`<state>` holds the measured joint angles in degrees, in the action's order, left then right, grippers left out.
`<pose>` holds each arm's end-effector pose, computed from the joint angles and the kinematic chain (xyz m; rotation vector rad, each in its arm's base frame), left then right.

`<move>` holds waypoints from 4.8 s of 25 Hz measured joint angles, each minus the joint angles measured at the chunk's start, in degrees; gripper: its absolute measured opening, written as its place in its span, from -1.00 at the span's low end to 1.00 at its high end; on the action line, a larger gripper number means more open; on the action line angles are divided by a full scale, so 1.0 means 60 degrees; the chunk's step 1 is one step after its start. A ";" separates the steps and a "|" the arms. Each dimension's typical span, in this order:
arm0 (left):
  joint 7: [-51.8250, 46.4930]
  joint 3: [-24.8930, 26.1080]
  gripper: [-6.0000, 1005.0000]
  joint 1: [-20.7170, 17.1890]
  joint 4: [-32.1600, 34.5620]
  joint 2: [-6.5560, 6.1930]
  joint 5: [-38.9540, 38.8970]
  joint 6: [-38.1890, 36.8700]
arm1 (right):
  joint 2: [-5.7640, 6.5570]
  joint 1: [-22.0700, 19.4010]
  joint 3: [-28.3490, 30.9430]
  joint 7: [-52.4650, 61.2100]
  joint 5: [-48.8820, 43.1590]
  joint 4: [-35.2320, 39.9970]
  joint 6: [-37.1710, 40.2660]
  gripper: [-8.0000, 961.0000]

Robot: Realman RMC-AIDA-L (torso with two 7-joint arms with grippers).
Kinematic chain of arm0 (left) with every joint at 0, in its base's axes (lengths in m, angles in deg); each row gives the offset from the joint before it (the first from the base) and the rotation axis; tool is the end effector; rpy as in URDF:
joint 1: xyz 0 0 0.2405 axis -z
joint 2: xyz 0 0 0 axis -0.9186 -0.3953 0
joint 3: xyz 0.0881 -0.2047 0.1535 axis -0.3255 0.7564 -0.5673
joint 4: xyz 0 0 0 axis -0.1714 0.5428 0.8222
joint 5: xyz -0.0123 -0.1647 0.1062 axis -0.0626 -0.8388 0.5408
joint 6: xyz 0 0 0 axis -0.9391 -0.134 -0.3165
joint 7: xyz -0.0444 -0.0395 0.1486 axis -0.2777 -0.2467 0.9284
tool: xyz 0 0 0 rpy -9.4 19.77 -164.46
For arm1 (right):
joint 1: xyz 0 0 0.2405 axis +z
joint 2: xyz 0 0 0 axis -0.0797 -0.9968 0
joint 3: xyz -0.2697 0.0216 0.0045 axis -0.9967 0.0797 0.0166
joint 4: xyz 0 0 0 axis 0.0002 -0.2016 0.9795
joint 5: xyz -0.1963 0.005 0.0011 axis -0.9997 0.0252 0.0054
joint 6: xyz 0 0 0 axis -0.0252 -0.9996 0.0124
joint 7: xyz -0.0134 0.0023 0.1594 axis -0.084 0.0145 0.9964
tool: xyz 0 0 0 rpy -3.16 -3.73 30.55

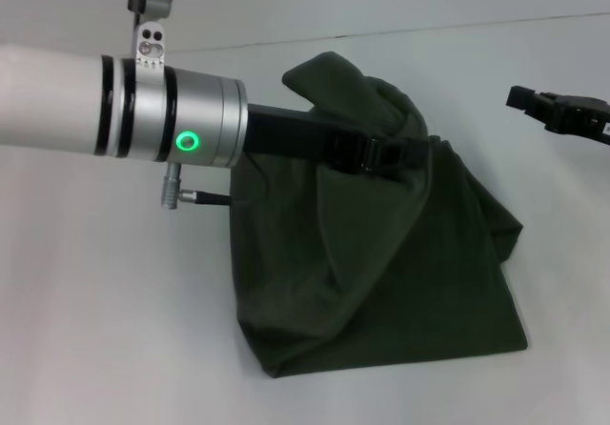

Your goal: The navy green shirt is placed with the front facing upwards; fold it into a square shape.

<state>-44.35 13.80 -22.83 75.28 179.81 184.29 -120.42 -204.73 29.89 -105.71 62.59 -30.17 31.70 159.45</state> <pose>-0.0867 0.3579 -0.0899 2.8516 0.9743 0.5980 0.3348 0.3524 0.0443 -2.0776 1.1542 0.8111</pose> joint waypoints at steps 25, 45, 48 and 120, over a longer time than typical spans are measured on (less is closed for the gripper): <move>0.1107 -0.2043 -0.51 0.0164 -0.1977 0.0043 -0.2730 0.2384 | 0.0009 0.0187 0.0023 -0.0098 0.0023 0.0015 0.0140 -0.83; 0.1899 -0.1890 0.76 -0.0098 -0.2015 0.0019 -0.3155 0.2256 | 0.0035 0.0175 0.0110 -0.0218 0.0117 0.0015 0.0378 -0.79; 0.2264 -0.1498 0.78 -0.0430 -0.1985 0.0003 -0.3103 0.2088 | 0.0031 0.0172 0.0095 -0.0212 0.0117 0.0014 0.0660 -0.78; 0.8987 0.3893 0.76 -0.3536 -0.2613 -0.0051 -0.1542 -0.3920 | -0.0625 0.4759 -0.4710 1.1745 -0.8917 0.3853 0.2830 0.06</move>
<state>9.57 37.16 -44.05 59.60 179.50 175.04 -143.94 -208.48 58.44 -133.97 133.06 -83.67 54.82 176.42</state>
